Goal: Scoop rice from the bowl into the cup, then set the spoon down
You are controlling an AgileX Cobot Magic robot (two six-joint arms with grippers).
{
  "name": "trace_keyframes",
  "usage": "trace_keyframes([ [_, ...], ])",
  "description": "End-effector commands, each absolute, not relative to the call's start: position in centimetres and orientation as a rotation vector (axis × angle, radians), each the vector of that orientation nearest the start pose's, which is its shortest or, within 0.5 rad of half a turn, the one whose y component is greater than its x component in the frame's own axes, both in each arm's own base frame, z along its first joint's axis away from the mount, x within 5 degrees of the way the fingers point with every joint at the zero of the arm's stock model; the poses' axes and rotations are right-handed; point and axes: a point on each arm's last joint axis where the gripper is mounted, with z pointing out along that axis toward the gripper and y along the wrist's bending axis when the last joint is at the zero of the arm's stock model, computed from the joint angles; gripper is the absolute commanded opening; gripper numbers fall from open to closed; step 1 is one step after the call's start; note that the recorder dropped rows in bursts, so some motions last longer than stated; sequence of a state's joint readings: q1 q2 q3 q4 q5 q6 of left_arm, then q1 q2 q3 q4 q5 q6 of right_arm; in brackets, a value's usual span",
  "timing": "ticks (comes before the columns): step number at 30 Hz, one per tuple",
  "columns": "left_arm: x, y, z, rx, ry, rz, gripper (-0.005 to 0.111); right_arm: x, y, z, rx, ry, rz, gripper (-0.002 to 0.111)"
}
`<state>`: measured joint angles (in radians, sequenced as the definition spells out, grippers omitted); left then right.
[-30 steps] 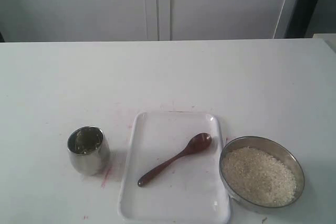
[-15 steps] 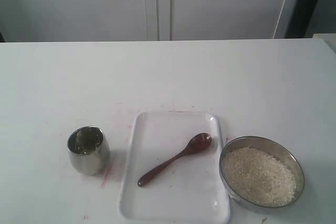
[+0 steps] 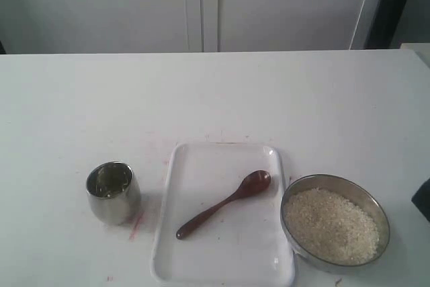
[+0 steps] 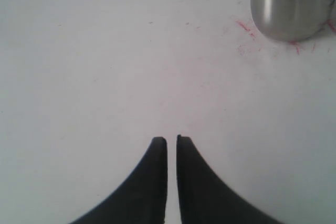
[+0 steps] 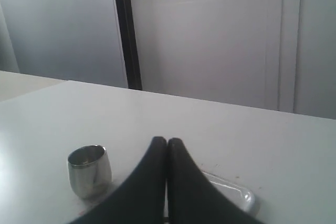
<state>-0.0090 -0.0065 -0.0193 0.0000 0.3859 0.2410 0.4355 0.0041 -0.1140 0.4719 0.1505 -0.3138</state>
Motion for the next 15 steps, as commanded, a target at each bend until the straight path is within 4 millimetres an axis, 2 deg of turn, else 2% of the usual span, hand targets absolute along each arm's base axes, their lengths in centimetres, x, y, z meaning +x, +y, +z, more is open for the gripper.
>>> trace_keyframes([
  [1, 5.1, -0.1, 17.8, 0.233, 1.896, 0.145, 0.014, 4.8, 2.4, 22.4, -0.236, 1.488, 0.475, 0.000],
  [5, 5.1, -0.1, 17.8, 0.233, 1.896, 0.145, 0.014, 5.1, 2.4, 21.2, -0.220, 1.495, 0.460, 0.000],
  [12, 5.1, -0.1, 17.8, 0.233, 1.896, 0.145, 0.014, 5.0, 2.6, 20.8, -0.257, 1.541, 0.462, 0.000],
  [15, 5.1, -0.1, 17.8, 0.233, 1.896, 0.145, 0.014, 5.0, 2.6, 20.8, -0.317, 1.525, 0.399, 0.000],
])
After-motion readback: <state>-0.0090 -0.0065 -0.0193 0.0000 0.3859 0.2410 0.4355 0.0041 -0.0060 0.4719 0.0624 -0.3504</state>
